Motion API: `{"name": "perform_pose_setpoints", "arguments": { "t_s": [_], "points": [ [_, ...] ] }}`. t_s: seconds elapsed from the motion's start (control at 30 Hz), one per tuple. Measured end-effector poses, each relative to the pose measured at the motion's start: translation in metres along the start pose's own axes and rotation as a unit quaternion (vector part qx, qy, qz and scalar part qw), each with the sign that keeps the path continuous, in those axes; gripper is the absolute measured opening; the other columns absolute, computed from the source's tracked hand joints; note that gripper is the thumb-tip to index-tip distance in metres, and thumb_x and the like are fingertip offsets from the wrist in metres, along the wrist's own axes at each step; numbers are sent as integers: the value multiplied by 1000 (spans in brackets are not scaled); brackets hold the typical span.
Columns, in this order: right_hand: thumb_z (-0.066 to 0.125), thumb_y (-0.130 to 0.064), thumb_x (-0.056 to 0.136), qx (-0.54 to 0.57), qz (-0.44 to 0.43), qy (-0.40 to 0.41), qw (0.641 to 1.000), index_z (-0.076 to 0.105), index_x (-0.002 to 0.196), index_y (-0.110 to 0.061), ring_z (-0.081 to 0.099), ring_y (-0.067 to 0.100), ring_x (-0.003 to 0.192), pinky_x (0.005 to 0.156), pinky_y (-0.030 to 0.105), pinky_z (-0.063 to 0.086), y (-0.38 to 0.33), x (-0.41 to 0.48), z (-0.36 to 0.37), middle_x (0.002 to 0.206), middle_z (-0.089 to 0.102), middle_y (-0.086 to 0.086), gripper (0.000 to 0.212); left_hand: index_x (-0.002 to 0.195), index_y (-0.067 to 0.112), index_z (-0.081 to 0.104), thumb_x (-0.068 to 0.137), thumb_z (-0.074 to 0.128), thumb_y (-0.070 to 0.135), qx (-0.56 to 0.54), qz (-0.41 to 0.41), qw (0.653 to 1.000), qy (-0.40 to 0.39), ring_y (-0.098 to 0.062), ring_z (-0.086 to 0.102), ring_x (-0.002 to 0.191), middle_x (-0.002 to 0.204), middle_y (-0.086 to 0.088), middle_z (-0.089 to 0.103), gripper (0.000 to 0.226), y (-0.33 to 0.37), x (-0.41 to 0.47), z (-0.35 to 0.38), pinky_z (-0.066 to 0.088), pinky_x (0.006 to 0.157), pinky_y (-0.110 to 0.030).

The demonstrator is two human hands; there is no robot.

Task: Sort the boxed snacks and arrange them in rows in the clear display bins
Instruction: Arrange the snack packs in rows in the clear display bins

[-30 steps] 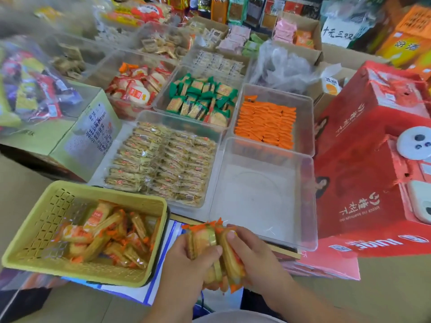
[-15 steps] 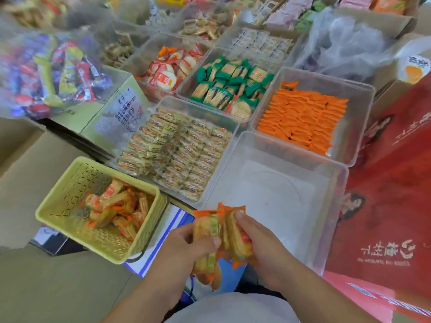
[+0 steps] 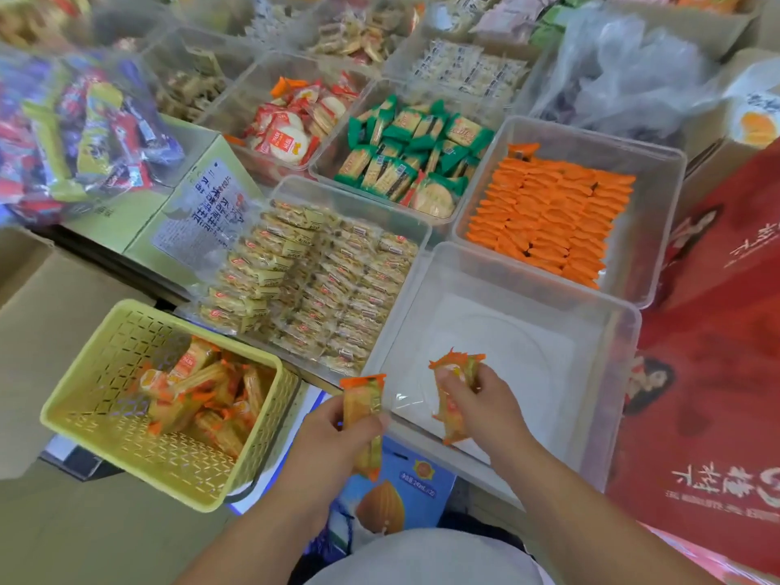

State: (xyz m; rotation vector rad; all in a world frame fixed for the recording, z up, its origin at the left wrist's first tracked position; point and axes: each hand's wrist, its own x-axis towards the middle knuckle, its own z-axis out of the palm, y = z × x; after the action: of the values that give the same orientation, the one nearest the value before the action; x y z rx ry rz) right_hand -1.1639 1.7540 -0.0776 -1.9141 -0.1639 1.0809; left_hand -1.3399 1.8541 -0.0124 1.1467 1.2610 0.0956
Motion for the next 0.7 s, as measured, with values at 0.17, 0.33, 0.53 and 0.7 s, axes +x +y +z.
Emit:
{"name": "perform_pose_setpoints", "arguments": {
  "t_s": [0.17,0.33,0.53,0.7],
  "points": [
    [60,-71,79,-356,-130,37,925,45,142,-26,54,26,116,94,45,50,21,46,18,125,57,0,79,86,27,79,68,77,38,-16,-5,1000,18,-27,66,79,88,-16,72,21,-6,14,-10,56,89,-63],
    [58,-80,77,-502,-129,-98,850,20,159,-24,35,30,138,106,46,42,38,59,42,154,37,2,107,88,28,80,69,77,40,-16,-11,1000,3,-30,68,79,85,-12,71,23,-10,19,-11,58,85,-62],
    [62,-64,87,-461,-121,-124,870,41,151,-27,36,28,136,109,40,38,46,62,30,151,39,3,77,88,29,79,68,80,41,-34,-21,999,8,-27,67,77,86,-15,68,23,-16,21,-17,60,78,-60],
    [72,-50,84,-464,-80,-137,871,28,155,-38,46,27,130,104,35,43,59,65,23,150,27,5,85,94,26,80,87,82,28,-36,-25,999,7,-34,66,78,88,-16,69,8,-25,22,-20,59,80,-61]
  ]
}}
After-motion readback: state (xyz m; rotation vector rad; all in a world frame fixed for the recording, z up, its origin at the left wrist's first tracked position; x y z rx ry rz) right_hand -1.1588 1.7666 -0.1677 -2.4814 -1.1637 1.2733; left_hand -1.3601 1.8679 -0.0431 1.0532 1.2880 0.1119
